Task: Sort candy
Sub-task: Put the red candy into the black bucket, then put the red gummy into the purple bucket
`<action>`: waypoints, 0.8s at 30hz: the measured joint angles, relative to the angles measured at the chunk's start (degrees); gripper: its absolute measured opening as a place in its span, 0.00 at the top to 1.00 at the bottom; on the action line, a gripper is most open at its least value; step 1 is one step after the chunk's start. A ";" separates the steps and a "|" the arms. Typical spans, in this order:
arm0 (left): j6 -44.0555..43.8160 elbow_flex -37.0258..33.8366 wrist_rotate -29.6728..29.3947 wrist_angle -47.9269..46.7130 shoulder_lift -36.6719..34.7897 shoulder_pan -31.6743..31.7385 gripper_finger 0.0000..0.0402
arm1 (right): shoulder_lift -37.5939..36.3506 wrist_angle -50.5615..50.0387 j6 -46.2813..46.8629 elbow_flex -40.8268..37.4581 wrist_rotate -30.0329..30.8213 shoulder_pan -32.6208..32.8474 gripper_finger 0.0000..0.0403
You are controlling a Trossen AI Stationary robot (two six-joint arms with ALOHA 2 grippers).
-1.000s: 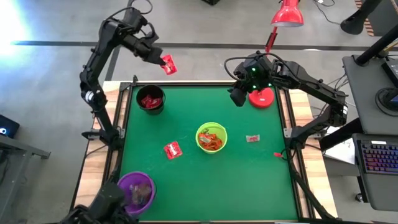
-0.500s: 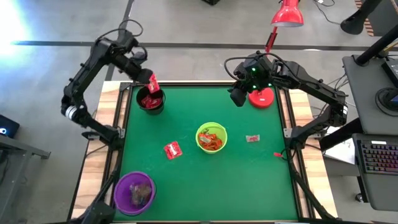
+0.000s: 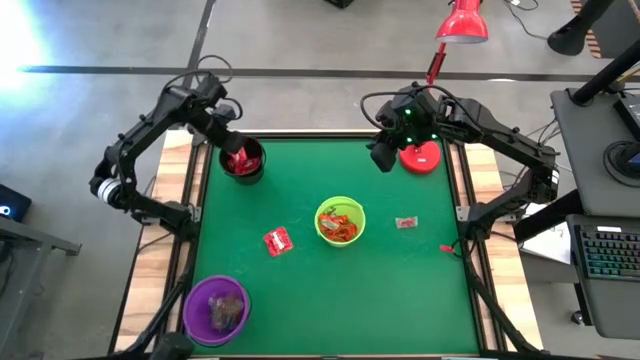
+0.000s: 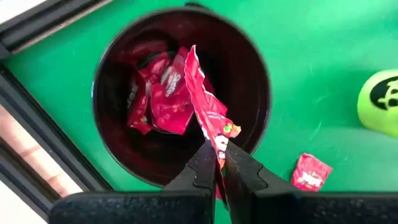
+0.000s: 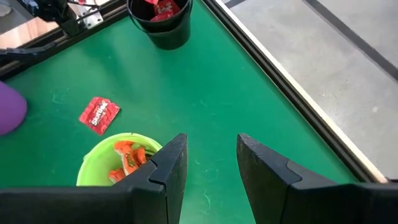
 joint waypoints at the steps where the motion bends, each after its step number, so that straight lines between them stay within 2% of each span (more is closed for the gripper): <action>1: 0.18 -0.60 0.00 0.06 -0.06 0.00 1.00 | 0.00 0.00 -0.89 0.00 0.02 0.00 0.67; 6: 1.89 -1.66 0.00 0.19 -0.17 -0.02 0.98 | 0.00 -0.04 -1.95 0.00 0.32 0.00 0.67; 17: 3.18 -0.22 0.39 -0.25 -0.11 -0.03 0.78 | 0.00 -3.62 -2.39 0.00 0.40 0.00 0.67; 24: 0.68 -0.61 8.58 -1.18 -5.52 -2.49 0.76 | 0.00 -3.54 -10.23 0.00 0.42 0.00 0.67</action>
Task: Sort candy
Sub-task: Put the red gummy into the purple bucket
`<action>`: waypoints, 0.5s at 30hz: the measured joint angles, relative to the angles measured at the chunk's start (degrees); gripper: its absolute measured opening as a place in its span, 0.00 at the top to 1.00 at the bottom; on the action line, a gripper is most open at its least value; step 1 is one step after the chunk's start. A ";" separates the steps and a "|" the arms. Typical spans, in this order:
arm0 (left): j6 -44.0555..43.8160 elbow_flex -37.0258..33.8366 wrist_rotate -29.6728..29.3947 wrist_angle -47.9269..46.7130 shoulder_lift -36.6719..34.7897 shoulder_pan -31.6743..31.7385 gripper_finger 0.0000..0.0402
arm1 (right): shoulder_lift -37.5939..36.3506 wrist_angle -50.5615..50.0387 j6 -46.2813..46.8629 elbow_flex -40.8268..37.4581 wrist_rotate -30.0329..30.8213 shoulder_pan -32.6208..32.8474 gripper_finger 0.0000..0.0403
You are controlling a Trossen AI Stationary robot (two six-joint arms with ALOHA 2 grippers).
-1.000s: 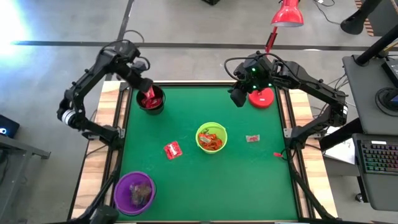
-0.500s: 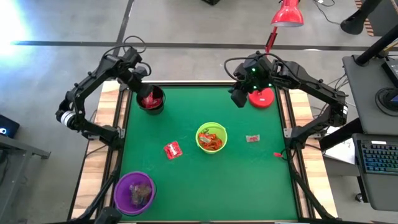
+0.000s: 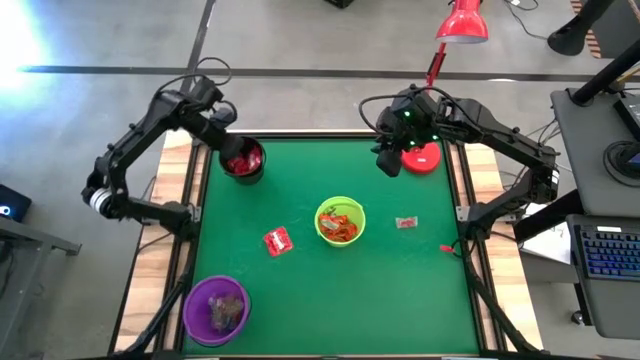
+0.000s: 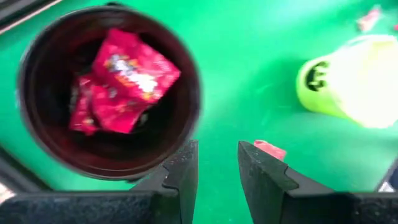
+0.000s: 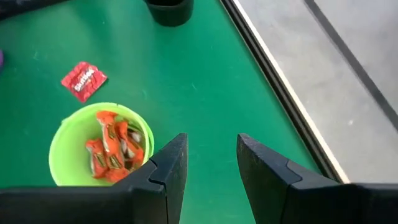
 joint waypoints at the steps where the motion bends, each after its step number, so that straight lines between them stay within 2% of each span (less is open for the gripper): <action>1: -0.32 0.00 0.43 0.03 -1.07 -0.74 0.76 | 0.00 -0.02 -0.40 0.00 -0.01 0.00 0.67; 5: -0.61 -0.01 0.89 0.07 -5.60 -4.03 0.76 | 0.00 -4.90 1.11 0.04 0.56 0.00 0.67; 10: -0.47 -0.09 0.89 2.13 -10.51 -7.12 0.76 | 0.02 -16.04 10.64 0.04 7.95 0.02 0.67; 15: 2.07 -0.09 0.88 3.16 -14.13 -7.71 0.76 | 0.02 -22.24 19.22 0.04 7.07 0.04 0.67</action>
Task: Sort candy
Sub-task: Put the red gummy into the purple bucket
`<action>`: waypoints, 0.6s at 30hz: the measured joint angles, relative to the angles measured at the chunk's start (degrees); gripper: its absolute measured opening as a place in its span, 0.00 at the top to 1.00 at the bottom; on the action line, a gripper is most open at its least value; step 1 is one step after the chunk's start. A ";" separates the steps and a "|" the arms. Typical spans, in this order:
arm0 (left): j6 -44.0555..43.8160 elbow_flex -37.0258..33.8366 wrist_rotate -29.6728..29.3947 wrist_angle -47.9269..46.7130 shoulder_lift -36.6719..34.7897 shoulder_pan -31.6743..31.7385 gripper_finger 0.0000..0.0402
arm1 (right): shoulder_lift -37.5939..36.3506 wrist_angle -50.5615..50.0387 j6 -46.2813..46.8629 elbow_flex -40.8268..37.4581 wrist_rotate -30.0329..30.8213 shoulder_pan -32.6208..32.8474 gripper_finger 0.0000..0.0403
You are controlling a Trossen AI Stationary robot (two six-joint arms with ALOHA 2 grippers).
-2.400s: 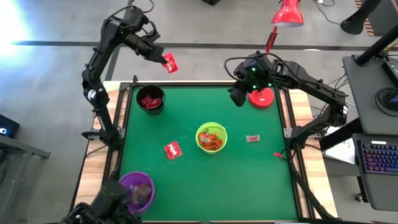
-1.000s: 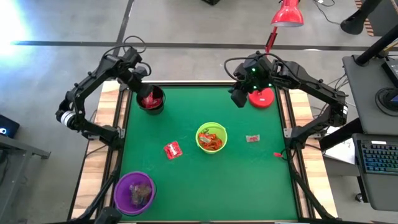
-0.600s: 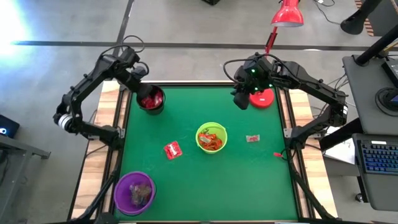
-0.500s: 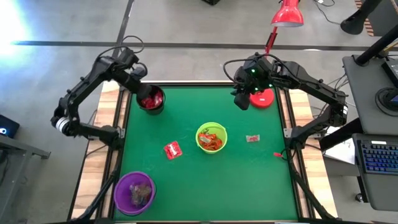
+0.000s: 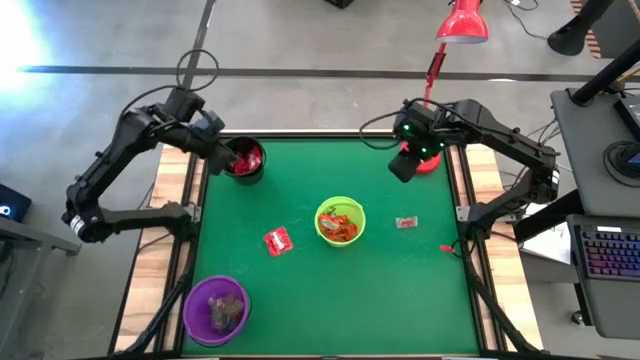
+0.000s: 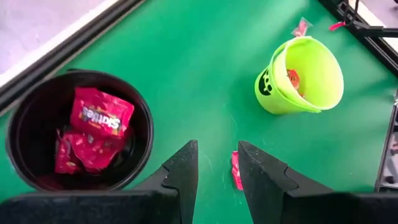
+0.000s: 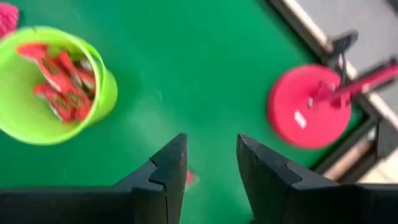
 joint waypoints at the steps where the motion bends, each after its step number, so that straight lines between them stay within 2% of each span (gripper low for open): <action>1: 0.39 0.00 -0.02 0.00 -0.52 0.00 0.76 | 0.07 -1.22 0.51 -0.03 -0.13 0.00 0.67; 3: 1.17 0.00 -0.06 0.00 -1.49 0.02 0.76 | 0.37 -2.59 1.15 -0.40 -0.97 -0.04 0.67; 9: 5.44 -0.03 -0.06 -0.02 -3.95 0.02 0.76 | 0.87 -2.63 3.77 -5.61 -9.98 -0.12 0.67; 18: 8.29 -0.71 -0.06 -0.27 -5.70 0.02 0.76 | 1.70 -1.35 3.84 -9.03 -10.27 -0.11 0.68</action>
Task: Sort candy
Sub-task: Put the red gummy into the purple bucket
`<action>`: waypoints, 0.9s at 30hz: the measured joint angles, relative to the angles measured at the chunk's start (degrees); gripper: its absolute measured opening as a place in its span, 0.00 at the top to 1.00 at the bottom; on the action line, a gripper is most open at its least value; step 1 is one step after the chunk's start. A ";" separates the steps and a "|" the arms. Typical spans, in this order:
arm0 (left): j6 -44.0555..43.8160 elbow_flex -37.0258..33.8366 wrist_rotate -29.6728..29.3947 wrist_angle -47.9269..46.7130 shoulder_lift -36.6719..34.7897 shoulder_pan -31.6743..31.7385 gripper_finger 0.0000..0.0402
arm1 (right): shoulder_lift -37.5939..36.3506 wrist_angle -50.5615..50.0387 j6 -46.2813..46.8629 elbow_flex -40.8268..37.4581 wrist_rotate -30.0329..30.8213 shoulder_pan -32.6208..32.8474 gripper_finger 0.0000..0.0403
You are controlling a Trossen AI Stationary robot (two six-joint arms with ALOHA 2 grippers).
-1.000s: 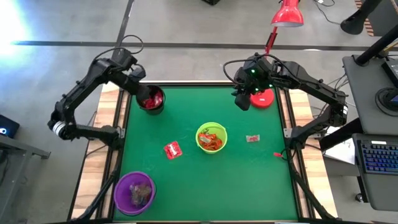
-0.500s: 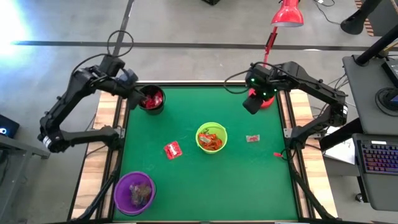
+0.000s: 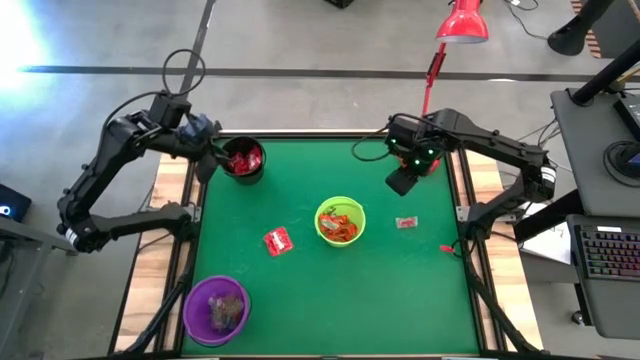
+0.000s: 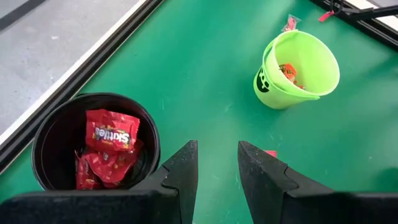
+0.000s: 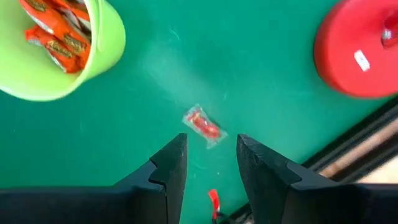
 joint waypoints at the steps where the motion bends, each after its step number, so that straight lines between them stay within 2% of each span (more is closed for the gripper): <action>1: 0.00 -0.04 0.00 -0.01 -0.11 0.01 0.76 | 0.29 1.03 -0.50 0.00 0.02 -0.02 0.68; 8: 1.63 -0.05 0.00 0.00 -0.19 0.02 0.76 | 3.06 2.18 -0.09 -0.02 -0.05 0.00 0.67; 13: 1.70 -0.05 0.02 0.02 -0.15 0.02 0.76 | 7.27 -0.11 -1.92 -0.04 -6.06 -0.02 0.62; 15: 1.70 -0.05 0.00 0.04 -0.15 0.02 0.76 | 9.18 -1.37 -5.27 -0.25 -5.60 0.46 0.59; 17: 1.69 -0.05 0.00 0.04 -0.12 0.02 0.76 | 10.76 -1.32 -8.34 -0.90 -2.67 0.97 0.57; 22: 0.93 -0.05 0.00 0.09 0.07 0.02 0.76 | 12.60 -1.15 -17.10 -5.32 -0.60 1.25 0.53; 27: -0.47 -0.05 0.00 0.09 0.07 0.02 0.76 | 11.16 1.92 -22.47 -13.59 -1.02 1.25 0.53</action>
